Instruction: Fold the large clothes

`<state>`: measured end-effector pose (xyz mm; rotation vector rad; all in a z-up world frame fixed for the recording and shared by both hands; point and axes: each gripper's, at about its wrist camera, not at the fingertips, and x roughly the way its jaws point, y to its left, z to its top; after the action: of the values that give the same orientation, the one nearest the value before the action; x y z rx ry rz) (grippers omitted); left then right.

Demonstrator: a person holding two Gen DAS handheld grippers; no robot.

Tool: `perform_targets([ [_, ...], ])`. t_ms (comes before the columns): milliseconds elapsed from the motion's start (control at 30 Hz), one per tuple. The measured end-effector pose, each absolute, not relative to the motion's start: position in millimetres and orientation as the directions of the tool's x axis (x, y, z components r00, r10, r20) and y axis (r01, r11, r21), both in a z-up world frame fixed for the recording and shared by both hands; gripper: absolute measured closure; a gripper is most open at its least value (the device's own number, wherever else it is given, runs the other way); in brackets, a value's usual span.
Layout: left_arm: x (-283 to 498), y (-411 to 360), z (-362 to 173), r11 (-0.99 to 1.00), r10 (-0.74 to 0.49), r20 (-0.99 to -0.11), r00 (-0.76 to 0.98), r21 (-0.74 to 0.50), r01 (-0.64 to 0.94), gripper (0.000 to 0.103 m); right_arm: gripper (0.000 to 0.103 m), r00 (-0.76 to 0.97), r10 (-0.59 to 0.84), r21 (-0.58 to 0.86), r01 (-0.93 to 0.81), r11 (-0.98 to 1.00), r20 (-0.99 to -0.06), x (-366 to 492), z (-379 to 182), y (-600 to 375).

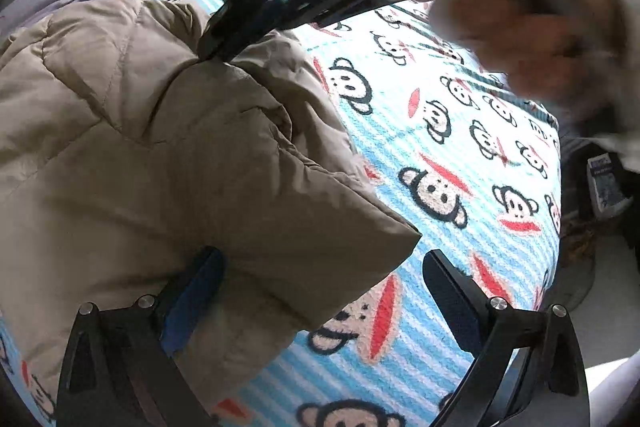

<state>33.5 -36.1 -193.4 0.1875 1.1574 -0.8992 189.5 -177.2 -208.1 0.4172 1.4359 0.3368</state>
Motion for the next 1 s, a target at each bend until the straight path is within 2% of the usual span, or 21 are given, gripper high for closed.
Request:
perform_targets([
  [100,29,-32,-186,0.652,-0.505,-0.855,0.119,-0.288,0.701,0.003,0.097,0.054,0.528,0.526,-0.05,0.849,-0.847,162,-188,-168],
  [233,21,-2,-157,0.686,-0.535,-0.825,0.184,-0.297,0.664,0.003,0.097,-0.03,0.546,0.547,-0.086,0.833,-0.837,127,-188,-154],
  [300,25,29,-144,0.763,-0.513,-0.815,0.268,-0.289,0.578,0.003,0.097,-0.056,0.526,0.529,-0.096,0.843,-0.848,114,-195,-150],
  [400,40,74,-147,0.881,-0.416,-0.83,0.371,-0.267,0.39,0.003,0.097,-0.087,0.449,0.456,-0.114,0.883,-0.89,92,-211,-145],
  [467,56,103,-167,0.931,-0.346,-0.867,0.359,-0.268,0.249,0.003,0.098,-0.092,0.392,0.401,-0.12,0.908,-0.916,83,-222,-144],
  [533,67,116,-191,0.946,-0.315,-0.896,0.314,-0.272,0.174,0.003,0.099,-0.082,0.352,0.359,-0.113,0.926,-0.933,78,-236,-144],
  [633,70,117,-215,0.94,-0.336,-0.903,0.266,-0.303,0.158,0.002,0.103,-0.074,0.334,0.339,-0.066,0.939,-0.94,74,-256,-146],
  [767,67,110,-214,0.945,-0.317,-0.909,0.271,-0.279,0.169,0.002,0.103,-0.064,0.342,0.342,0.004,0.94,-0.938,70,-272,-146],
  [1000,61,107,-205,0.96,-0.27,-0.923,0.273,-0.237,0.148,0.002,0.103,-0.049,0.306,0.306,-0.001,0.952,-0.951,57,-251,-143],
])
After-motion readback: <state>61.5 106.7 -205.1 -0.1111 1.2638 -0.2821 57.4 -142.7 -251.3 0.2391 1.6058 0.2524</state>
